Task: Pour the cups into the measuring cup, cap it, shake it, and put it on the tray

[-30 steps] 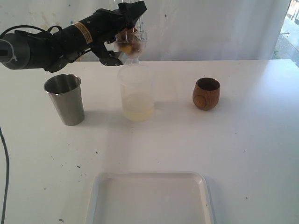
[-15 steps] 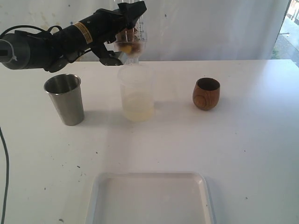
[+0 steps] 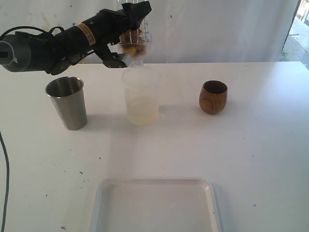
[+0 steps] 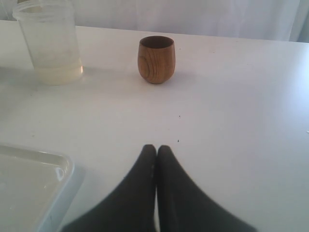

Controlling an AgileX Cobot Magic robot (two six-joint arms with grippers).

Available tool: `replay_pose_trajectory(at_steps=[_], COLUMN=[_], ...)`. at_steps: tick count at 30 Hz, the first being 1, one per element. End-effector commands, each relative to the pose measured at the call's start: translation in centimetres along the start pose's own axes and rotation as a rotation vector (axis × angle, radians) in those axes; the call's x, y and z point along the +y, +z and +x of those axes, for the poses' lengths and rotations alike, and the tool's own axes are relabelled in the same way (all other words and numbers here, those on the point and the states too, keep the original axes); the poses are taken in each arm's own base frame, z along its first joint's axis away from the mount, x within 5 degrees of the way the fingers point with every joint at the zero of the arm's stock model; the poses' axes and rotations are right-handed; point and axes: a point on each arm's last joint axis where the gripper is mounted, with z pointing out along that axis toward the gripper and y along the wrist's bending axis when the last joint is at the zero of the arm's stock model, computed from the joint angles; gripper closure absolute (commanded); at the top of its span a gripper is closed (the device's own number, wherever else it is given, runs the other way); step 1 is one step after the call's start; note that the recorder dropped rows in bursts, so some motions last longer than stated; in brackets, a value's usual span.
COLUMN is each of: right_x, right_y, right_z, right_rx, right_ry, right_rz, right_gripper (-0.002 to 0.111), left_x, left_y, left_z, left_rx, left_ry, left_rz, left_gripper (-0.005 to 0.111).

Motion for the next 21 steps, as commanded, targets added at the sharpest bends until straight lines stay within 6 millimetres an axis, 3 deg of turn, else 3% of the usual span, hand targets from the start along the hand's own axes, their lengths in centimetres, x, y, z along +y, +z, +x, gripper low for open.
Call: replay_pose_trajectory(at_steps=[1, 18, 21], right_x=[-0.04, -0.04, -0.04], right_y=[0.02, 0.02, 0.02], right_z=[0.14, 0.14, 0.14], right_rx=[0.0, 0.0, 0.0], right_ry=[-0.004, -0.004, -0.004], right_rz=[0.006, 0.006, 0.006], right_gripper=[0.108, 0.108, 0.108], left_x=[0.77, 0.87, 0.95], left_y=[0.07, 0.07, 0.06], left_z=[1.09, 1.15, 1.29], left_rx=[0.037, 0.044, 0.058], left_ry=[0.004, 0.004, -0.068], left_rz=[-0.033, -0.045, -0.055], left_gripper=[0.107, 0.107, 0.107])
